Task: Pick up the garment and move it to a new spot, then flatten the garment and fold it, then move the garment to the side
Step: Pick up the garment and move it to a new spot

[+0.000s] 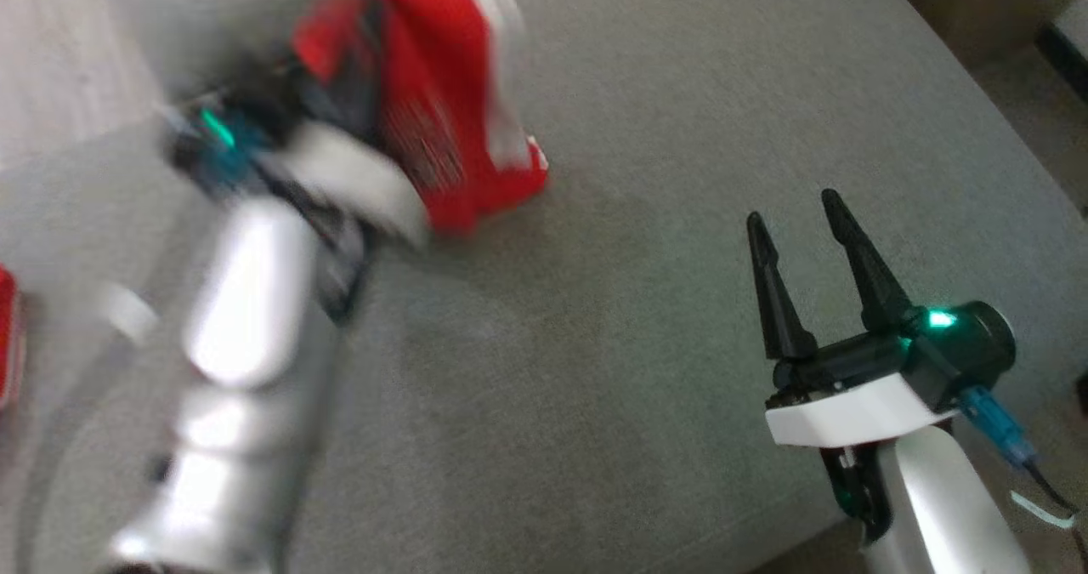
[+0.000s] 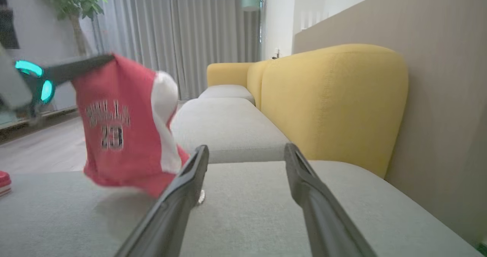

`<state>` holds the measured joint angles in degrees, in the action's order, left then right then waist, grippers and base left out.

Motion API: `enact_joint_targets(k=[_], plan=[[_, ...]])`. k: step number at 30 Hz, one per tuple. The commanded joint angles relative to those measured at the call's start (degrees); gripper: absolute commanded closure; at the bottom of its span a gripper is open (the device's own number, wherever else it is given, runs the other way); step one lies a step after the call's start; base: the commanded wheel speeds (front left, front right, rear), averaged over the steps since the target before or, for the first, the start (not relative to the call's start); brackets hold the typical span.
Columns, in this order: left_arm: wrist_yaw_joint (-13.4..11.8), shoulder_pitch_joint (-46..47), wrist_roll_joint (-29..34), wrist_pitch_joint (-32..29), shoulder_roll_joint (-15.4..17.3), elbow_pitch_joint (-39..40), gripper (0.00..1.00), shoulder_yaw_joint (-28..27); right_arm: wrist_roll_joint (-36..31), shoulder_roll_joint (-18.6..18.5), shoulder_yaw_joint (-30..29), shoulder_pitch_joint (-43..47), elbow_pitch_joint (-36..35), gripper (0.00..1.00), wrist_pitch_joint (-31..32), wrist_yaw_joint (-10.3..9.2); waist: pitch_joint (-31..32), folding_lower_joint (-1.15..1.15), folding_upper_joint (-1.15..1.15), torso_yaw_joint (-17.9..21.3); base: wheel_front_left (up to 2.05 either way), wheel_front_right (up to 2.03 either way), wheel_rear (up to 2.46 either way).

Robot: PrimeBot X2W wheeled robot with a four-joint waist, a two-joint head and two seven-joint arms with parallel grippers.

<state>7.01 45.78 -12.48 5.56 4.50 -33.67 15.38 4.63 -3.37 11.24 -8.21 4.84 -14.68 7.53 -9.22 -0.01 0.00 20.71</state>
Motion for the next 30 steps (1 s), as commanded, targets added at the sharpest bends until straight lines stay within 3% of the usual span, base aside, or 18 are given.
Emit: enact_joint_targets(k=[1,6,7,8,13,17,19,20,22,27,30], plan=[[-0.22,-2.27,-0.92,1.25,0.59,0.78,1.0,0.26,0.75,0.48,1.08,-0.98,-1.86,0.0,-0.32,-0.04,-2.88,0.01,0.0,1.59,0.0,0.0,0.0],[0.37,-15.66,-5.85,3.71,-1.52,-2.98,1.0,12.99,2.63,0.48,1.13,-0.95,-0.88,0.0,-0.32,-0.04,-5.08,0.01,0.0,0.48,0.0,0.0,0.0],[0.41,-17.95,-9.34,3.18,-1.56,-2.27,0.73,17.2,2.81,0.48,1.04,-0.99,-0.63,0.0,-0.32,-0.04,-5.18,0.01,0.0,0.01,0.0,0.0,0.0],[0.43,-19.56,-12.44,2.91,-1.58,-1.55,0.0,20.01,2.88,0.48,0.98,-1.0,-0.38,0.0,-0.32,-0.04,-5.12,0.01,0.0,-0.58,0.0,0.0,0.0],[-0.92,-21.32,-18.13,6.82,-1.6,2.1,0.0,28.18,2.12,0.48,-0.27,0.05,0.86,0.0,-0.32,-0.04,-2.84,0.01,0.0,-5.51,0.0,0.0,0.0],[-5.56,-22.76,-18.35,9.11,-1.61,5.37,0.0,28.55,0.74,0.49,-0.72,1.86,2.21,0.0,-0.32,-0.04,0.92,0.01,0.0,-9.64,0.0,0.0,0.0],[-8.85,-24.32,-16.63,9.36,-1.61,7.88,0.0,25.9,0.26,0.49,-1.43,3.08,2.73,0.0,-0.32,-0.04,3.19,0.01,0.0,-11.73,0.0,0.0,0.0],[-8.85,-24.32,-16.63,9.36,-1.61,7.88,0.0,25.9,0.26,0.49,-1.43,3.08,2.73,0.0,-0.32,-0.04,3.19,0.01,0.0,-11.73,0.0,0.0,0.0],[-11.78,-27.19,-14.19,9.39,-1.16,12.4,0.0,21.24,-0.09,0.49,-2.11,4.32,3.11,0.0,-0.32,-0.04,5.21,0.01,0.0,-13.48,0.0,0.0,0.0],[-16.11,-38.1,-5.19,9.42,2.34,22.86,0.0,10.84,-0.35,0.49,-3.62,7.87,3.96,0.0,-0.32,-0.04,9.98,0.01,0.0,-17.1,0.0,0.0,0.0],[-18.07,-45.32,-1.72,9.42,2.31,28.02,0.0,4.22,-0.19,0.49,-4.43,9.79,4.0,0.0,-0.32,-0.04,12.02,0.01,0.0,-18.73,0.0,0.0,0.0]])
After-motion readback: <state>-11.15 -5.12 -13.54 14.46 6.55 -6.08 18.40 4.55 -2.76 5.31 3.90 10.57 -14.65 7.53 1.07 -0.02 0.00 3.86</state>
